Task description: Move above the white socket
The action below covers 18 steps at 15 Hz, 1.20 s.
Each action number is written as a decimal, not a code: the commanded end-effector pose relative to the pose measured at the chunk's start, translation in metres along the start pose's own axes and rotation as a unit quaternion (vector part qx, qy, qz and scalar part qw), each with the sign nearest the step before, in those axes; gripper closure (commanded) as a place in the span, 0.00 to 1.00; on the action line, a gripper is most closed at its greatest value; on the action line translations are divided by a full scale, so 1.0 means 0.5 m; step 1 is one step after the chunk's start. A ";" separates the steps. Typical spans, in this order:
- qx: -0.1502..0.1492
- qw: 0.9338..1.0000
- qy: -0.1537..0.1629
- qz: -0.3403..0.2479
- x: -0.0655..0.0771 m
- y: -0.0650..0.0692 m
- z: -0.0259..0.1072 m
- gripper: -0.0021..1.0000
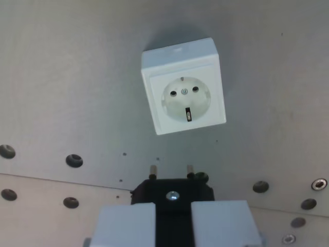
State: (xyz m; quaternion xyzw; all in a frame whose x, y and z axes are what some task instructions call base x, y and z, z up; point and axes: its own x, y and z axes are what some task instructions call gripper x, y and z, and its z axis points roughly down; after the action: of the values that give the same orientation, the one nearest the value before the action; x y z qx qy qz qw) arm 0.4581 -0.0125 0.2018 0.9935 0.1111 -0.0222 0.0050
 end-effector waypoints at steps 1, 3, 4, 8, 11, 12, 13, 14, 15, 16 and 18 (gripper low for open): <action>-0.013 0.997 0.043 -0.058 -0.009 0.010 0.033 1.00; -0.014 0.997 0.042 -0.064 -0.010 0.013 0.053 1.00; -0.014 0.997 0.042 -0.068 -0.011 0.015 0.063 1.00; -0.016 0.996 0.041 -0.080 -0.012 0.021 0.103 1.00; -0.017 0.995 0.044 -0.086 -0.014 0.025 0.131 1.00; -0.017 0.995 0.043 -0.086 -0.015 0.026 0.139 1.00; -0.018 0.995 0.043 -0.087 -0.015 0.027 0.147 1.00; -0.018 0.995 0.043 -0.089 -0.016 0.027 0.153 1.00; -0.017 0.995 0.042 -0.089 -0.016 0.028 0.159 1.00; -0.017 0.995 0.042 -0.090 -0.017 0.028 0.163 1.00; -0.018 0.995 0.042 -0.091 -0.019 0.028 0.171 1.00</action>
State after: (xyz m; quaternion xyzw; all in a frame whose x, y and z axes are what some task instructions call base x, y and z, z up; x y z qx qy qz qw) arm 0.4541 -0.0250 0.1204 0.9847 0.1717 -0.0288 0.0051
